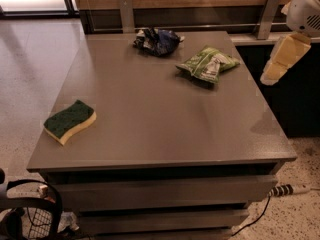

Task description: Move green jalapeno chip bag near sponge

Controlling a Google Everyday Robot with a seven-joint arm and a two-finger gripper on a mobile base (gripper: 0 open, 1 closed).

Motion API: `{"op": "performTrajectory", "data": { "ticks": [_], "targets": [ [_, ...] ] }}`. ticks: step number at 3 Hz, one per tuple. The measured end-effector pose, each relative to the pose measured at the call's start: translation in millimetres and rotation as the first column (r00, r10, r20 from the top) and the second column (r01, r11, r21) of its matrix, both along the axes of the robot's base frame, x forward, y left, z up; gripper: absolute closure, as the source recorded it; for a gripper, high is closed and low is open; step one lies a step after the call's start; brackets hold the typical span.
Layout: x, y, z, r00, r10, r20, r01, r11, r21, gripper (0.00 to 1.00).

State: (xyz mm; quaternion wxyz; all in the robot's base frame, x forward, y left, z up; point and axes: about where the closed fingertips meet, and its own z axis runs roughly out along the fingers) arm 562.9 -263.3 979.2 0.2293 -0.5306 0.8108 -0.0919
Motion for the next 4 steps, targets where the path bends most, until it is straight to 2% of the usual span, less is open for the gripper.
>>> {"op": "performTrajectory", "data": {
  "ticks": [1,2,3,4],
  "targets": [
    [51.4,-13.5,-27.8,0.9990,-0.024,0.038,0.019,0.992,0.128,0.00],
    [75.9,-6.8,-51.8,0.9989,-0.018,0.044,0.007,0.970,0.242,0.00],
    [99.0,15.4,-80.8,0.9996,0.010,0.028,-0.019,0.945,0.328,0.00],
    [115.7,32.9,-104.3,0.9995,0.026,0.017,-0.030,0.929,0.368,0.00]
  ]
}}
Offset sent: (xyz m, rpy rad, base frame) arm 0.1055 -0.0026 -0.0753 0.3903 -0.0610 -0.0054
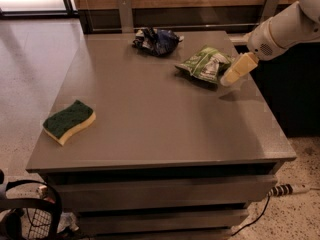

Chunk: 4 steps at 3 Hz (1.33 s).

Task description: Move green jalapeno chip bag near sponge

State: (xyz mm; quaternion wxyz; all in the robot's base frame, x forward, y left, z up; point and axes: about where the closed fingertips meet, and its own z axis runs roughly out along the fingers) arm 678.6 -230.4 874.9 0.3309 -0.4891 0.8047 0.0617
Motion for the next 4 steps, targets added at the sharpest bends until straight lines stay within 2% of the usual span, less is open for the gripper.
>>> {"op": "performTrajectory", "data": {
  "ticks": [2,3,4],
  "targets": [
    [27.1,37.9,-34.3,0.9991,0.042,-0.004,-0.041,0.994,0.099,0.00],
    [34.0,51.7,-42.1,0.9979,0.064,0.006,-0.064,0.989,0.132,0.15],
    [36.5,59.0,-49.3,0.9972,0.075,0.007,-0.075,0.986,0.150,0.38]
  ]
}}
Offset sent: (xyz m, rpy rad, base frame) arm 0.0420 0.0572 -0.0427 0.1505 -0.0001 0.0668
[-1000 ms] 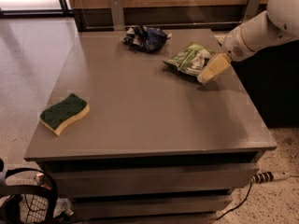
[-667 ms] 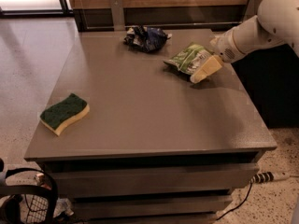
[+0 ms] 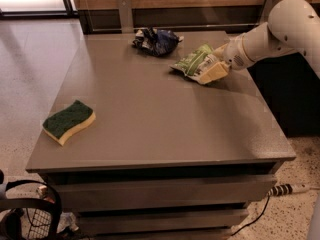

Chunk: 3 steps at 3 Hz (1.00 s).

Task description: Move green jalapeno chip bag near sponge

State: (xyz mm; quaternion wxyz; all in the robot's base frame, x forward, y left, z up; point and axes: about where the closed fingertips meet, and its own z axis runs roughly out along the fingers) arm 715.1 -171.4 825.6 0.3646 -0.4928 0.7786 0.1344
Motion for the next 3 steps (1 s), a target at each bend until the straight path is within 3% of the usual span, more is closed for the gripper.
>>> {"op": "performTrajectory", "data": {
  "ticks": [2,3],
  "targets": [
    [0.5,2.7,0.6,1.0000,0.004,-0.003,-0.004,1.000,0.002,0.85],
    [0.5,2.7,2.5,1.0000,0.004,-0.003,-0.004,1.000,0.002,1.00]
  ]
}}
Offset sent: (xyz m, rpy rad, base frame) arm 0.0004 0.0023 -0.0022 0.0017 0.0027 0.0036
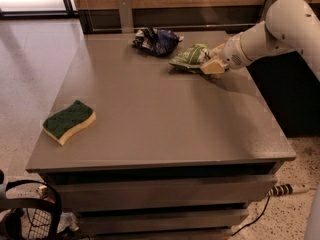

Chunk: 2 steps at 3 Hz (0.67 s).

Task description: Move green jalapeno chip bag near sponge

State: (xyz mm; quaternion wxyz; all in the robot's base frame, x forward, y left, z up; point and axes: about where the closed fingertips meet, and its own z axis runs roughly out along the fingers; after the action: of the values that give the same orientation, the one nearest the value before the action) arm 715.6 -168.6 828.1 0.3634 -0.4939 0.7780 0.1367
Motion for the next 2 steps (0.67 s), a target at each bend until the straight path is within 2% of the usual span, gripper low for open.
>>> {"op": "performTrajectory", "data": {
  "ticks": [1,2],
  "targets": [
    [2.2,2.6,2.6,0.9999,0.014,-0.006,-0.014,1.000,0.007,1.00],
    [-1.7,9.8,22.5,0.9985,0.052,-0.016,-0.052,0.999,0.015,1.00]
  ]
}}
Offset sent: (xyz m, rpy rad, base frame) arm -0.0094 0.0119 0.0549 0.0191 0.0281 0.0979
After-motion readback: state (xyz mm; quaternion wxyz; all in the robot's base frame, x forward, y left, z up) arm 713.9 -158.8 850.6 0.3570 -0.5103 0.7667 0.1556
